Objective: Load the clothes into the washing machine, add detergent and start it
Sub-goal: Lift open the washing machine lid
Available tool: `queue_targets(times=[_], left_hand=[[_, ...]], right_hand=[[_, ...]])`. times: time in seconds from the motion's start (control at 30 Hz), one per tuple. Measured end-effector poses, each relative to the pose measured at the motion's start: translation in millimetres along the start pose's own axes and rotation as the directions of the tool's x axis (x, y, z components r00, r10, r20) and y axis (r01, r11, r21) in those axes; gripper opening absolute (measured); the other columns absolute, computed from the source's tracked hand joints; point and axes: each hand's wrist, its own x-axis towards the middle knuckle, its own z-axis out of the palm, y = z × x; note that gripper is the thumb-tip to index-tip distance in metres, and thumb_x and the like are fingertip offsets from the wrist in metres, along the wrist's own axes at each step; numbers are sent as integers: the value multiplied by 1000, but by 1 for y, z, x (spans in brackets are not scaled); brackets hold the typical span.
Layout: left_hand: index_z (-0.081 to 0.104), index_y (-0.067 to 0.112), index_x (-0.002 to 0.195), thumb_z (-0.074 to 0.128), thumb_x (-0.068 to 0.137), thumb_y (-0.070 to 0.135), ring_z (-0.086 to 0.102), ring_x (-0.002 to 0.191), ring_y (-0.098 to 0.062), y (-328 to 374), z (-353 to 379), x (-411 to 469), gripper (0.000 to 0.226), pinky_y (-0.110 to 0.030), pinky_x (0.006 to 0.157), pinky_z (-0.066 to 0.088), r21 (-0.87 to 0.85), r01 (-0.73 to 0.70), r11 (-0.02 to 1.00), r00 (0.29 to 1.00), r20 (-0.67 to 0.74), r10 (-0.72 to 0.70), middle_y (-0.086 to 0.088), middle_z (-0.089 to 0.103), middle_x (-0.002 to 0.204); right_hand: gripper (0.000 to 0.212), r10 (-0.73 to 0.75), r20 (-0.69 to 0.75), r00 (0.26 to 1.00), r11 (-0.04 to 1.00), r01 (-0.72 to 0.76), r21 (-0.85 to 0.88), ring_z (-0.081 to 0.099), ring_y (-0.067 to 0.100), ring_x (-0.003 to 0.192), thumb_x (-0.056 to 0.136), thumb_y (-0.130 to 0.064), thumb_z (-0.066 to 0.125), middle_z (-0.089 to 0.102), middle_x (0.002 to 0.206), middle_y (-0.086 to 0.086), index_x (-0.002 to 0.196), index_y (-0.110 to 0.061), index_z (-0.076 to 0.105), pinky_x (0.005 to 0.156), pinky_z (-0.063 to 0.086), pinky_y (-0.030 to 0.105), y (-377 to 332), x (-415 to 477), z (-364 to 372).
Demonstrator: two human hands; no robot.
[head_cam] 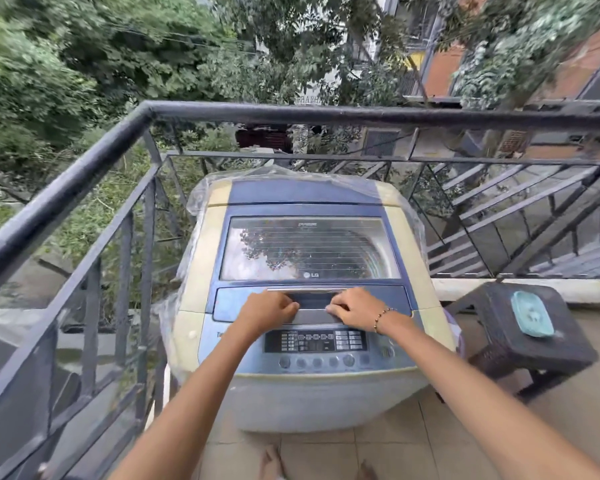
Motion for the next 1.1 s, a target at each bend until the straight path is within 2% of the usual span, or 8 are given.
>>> queue_targets(times=[0.23,0.33,0.43,0.57,0.63,0.83,0.97,1.1], left_hand=[[70,19,89,38,97,42,64,92,-28,6,3,-9,41,-32,75,40,-21,7,1000,999,-40,-8,-7,71,93],[65,16,79,33,98,38,61,85,-26,9,2,-11,43,-37,87,45,-62,46,997,997,-55,-49,-4,67,85],[60,17,76,32,98,40,58,84,-23,8,-7,-13,42,-42,95,41,-97,40,994,995,-86,-49,0,63,81],[60,22,84,49,82,71,55,80,-14,5,-30,-21,50,-36,79,35,-75,-79,994,994,-82,72,14,57,76],[57,21,88,61,73,71,51,80,-13,5,-46,-26,52,-33,73,30,-67,-146,987,986,-89,140,14,53,77],[53,27,129,55,91,38,42,116,-16,9,-80,-28,40,-31,87,28,57,-213,975,931,-289,221,10,59,119],[61,33,122,64,86,37,43,109,-14,6,-97,-26,36,-29,74,20,-7,-276,961,859,-450,243,13,61,107],[70,32,101,76,75,41,50,101,-13,2,-111,-20,28,-30,76,25,-104,-343,933,761,-613,212,13,61,100]], right_hand=[[35,19,28,999,999,-17,-52,58,21,80,90,-41,51,66,82,4,83,-10,65,76,48,34,-3,-7,3],[37,-16,67,998,994,24,-107,56,24,88,88,-44,53,64,91,8,89,-7,60,81,46,36,-4,-9,-3],[34,-66,78,995,992,74,-104,48,17,82,84,-47,61,56,86,0,85,-13,52,70,37,26,-6,-15,-14],[43,-96,23,995,984,98,-152,38,13,83,72,-43,74,46,90,-5,89,-19,42,73,30,25,-10,-22,-24],[46,-111,-67,992,977,97,-188,35,12,82,71,-39,75,41,88,-8,87,-22,35,81,31,27,-14,-22,-27],[29,-188,-229,955,976,155,-154,36,10,77,83,-33,66,36,73,-19,83,-25,38,75,25,24,-21,-17,-67],[21,-257,-276,926,962,218,-165,35,9,76,84,-25,61,39,76,-17,85,-27,40,69,22,22,-25,-15,-92],[12,-283,-348,894,958,243,-153,38,7,78,79,-19,60,46,80,-13,88,-22,51,68,24,19,-30,-11,-112]])
